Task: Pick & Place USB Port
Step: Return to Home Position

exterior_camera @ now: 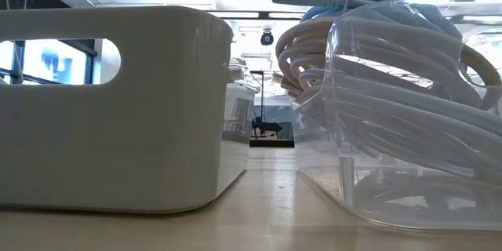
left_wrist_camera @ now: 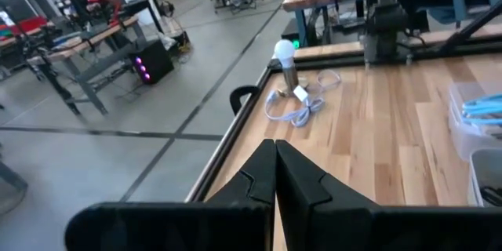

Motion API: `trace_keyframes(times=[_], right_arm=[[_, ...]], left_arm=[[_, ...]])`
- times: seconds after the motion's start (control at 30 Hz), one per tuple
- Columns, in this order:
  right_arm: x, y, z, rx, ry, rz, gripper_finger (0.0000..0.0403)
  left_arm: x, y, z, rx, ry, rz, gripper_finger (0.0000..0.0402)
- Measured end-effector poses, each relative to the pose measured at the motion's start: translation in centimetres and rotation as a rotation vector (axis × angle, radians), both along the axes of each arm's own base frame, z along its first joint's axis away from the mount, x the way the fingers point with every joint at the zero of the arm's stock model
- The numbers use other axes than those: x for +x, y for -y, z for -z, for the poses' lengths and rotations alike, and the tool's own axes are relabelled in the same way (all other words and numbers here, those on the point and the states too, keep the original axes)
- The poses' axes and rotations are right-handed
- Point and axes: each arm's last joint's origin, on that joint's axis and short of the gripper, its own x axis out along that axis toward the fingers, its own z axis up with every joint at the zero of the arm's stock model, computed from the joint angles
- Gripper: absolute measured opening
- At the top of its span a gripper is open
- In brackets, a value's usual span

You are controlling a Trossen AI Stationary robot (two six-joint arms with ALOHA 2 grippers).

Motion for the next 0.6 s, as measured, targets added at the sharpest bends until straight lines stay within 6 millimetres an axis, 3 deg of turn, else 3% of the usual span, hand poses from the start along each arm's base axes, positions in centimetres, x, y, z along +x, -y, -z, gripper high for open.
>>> trace_keyframes(times=[0.2, 0.6], right_arm=[[2.4, -0.1, 1.7, -0.007, 0.052, -0.065, 0.0000], [6.9, -0.1, 7.6, 0.112, 0.105, -0.095, 0.0000]], left_arm=[[0.0, 0.0, -0.2, 0.009, 0.022, 0.008, 0.0000], [0.1, 0.1, -0.2, 0.010, 0.016, 0.037, 0.0000]])
